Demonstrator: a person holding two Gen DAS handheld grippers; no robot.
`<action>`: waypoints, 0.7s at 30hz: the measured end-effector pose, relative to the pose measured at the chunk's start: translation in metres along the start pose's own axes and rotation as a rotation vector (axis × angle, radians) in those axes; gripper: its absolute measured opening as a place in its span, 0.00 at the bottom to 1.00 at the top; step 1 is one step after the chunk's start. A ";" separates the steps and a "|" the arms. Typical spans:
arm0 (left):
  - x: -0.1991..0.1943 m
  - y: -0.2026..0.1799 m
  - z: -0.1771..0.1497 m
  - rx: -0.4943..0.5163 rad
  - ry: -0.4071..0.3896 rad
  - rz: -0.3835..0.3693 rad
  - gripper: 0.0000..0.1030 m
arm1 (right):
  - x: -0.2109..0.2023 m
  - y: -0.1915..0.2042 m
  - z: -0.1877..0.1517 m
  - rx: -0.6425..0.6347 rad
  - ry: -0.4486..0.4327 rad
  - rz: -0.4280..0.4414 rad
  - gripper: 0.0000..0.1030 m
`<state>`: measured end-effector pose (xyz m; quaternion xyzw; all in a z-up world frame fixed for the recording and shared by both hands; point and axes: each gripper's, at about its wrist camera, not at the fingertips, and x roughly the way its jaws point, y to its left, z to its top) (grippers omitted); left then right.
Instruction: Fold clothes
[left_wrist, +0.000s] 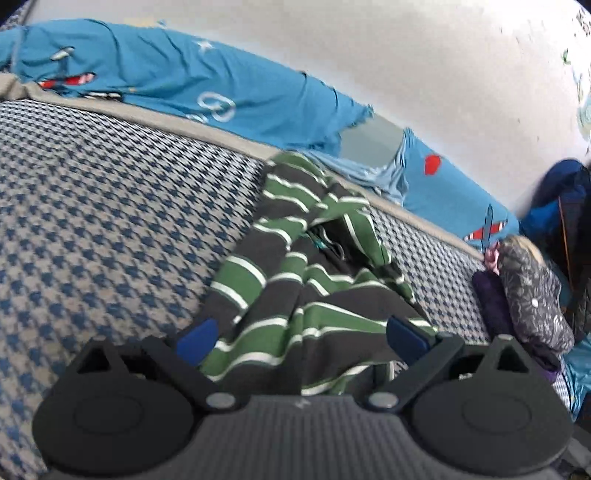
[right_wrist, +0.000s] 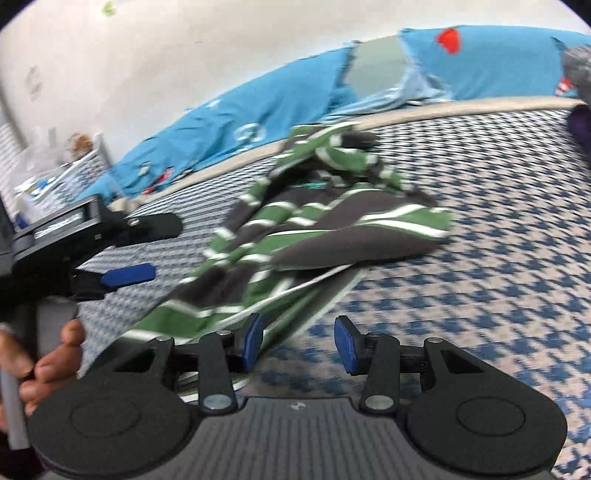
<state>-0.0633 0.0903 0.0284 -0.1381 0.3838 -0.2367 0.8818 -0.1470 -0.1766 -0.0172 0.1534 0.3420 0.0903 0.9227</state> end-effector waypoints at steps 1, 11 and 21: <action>0.006 -0.002 0.001 0.005 0.013 -0.003 0.95 | 0.001 -0.003 0.003 -0.001 -0.002 -0.017 0.41; 0.056 -0.010 0.017 0.022 0.124 -0.006 0.95 | 0.021 -0.030 0.036 -0.037 0.042 -0.131 0.41; 0.098 -0.005 0.028 0.097 0.164 0.115 0.96 | 0.049 -0.046 0.062 -0.155 0.127 -0.170 0.41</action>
